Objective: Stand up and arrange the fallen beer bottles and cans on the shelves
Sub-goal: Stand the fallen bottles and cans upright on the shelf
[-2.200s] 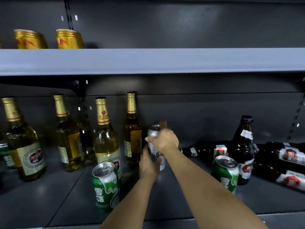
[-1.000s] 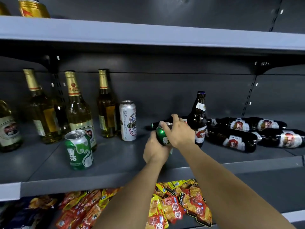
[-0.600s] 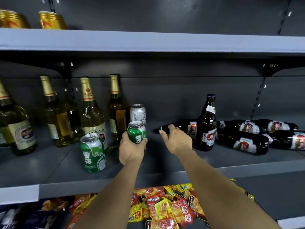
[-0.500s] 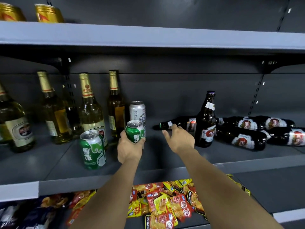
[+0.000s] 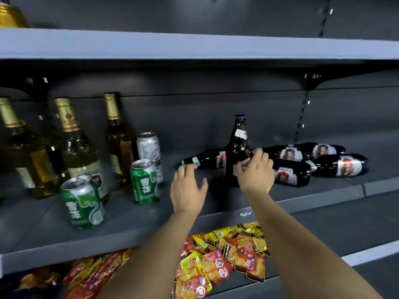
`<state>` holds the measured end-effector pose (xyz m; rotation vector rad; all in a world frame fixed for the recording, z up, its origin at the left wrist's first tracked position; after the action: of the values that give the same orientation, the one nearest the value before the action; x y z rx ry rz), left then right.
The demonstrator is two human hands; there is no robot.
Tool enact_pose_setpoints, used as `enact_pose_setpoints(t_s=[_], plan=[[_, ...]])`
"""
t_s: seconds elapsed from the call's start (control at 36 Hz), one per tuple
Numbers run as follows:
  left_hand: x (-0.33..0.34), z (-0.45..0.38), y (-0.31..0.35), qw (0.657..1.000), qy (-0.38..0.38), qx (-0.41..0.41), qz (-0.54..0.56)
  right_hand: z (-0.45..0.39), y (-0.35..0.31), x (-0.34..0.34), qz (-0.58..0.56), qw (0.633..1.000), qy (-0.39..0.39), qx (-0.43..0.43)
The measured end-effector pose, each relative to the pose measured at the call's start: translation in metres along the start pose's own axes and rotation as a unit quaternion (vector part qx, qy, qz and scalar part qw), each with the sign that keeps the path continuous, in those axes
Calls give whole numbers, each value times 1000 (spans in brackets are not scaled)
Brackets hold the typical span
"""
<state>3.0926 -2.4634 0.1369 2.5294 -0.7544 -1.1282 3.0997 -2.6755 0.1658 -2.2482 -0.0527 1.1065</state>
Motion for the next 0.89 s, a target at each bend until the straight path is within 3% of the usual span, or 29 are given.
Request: enact_pose_setpoints(t_s=[0.11,0.25,0.44,0.89], plan=[[66,2,7,983,-127,-87,97,-21,25,24,-60,992,-108,39],[114,-9,23,958,-152,-157,188,-38,30,59,-82,974,-212,8],[135,-24,44,937,-133,-184,265,-50,20,70,-66,978,-190,-50],[81,-26,-41,960,13,-246,133,-12,-69,104,-113,941,-283,-145]])
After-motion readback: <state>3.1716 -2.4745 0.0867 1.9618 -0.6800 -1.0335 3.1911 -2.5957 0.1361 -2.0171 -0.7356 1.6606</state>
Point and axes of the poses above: each hand's wrist, its own z-axis away from the middle knuckle, its own x-axis out of the palm, y = z × x, the point moved 9 cm from there along -z, towards the middle knuckle, and after that the axes turned 7 degrees about x, right-handed, at the moved point
